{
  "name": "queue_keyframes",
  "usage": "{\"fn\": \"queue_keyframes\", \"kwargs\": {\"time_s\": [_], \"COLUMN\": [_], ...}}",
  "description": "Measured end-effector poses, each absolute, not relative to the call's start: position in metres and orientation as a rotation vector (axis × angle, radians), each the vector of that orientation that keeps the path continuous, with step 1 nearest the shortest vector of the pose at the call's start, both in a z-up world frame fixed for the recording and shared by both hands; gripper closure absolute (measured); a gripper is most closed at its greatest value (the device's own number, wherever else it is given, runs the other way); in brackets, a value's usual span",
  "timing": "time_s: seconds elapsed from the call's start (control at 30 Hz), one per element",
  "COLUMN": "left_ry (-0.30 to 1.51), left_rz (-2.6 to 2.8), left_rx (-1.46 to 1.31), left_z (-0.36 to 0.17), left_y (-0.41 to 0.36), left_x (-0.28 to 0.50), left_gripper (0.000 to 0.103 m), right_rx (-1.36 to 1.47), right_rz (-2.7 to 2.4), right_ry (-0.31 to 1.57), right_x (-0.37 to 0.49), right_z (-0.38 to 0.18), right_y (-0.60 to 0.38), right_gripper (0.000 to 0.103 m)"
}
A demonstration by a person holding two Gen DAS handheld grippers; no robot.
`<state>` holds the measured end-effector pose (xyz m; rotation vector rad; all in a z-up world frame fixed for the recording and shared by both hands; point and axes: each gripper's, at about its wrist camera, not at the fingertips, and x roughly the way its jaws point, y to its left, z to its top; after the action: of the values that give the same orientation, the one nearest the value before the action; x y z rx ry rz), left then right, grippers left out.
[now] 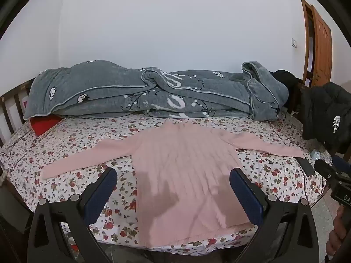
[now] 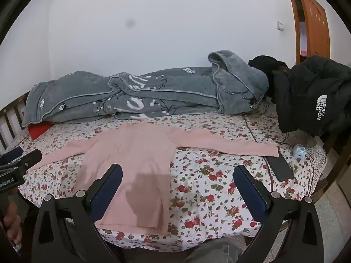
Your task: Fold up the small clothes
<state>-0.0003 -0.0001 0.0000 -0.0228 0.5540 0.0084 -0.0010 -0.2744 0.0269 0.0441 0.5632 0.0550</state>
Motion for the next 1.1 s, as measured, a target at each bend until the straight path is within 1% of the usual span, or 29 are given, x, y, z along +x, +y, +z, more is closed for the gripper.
{"fn": "queue_keyframes", "kwargs": {"time_s": [0.03,0.2,0.23,0.37,1.1], "left_ry": [0.576,0.549,0.568,0.564,0.549], "left_rz": [0.014,0.028,0.031,0.025,0.020], "left_rx": [-0.016,-0.006,-0.005,-0.024,-0.020], "left_z": [0.000,0.001,0.001,-0.001,0.004], "left_y": [0.000,-0.003,-0.004,0.006,-0.001], "left_x": [0.000,-0.004,0.001,0.003,0.000], "left_gripper": [0.000,0.000,0.000,0.000,0.000], "right_rx": [0.045,0.031,0.025,0.025,0.049], "right_rz": [0.055,0.052,0.050,0.052,0.040], "right_ry": [0.565,0.595,0.596,0.593,0.570], "right_x": [-0.002,0.000,0.000,0.002,-0.003], "right_z": [0.027,0.028,0.028,0.028,0.024], "right_y": [-0.275,-0.271,-0.270,-0.269,-0.272], "right_gripper": [0.003,0.003,0.003,0.003,0.003]}}
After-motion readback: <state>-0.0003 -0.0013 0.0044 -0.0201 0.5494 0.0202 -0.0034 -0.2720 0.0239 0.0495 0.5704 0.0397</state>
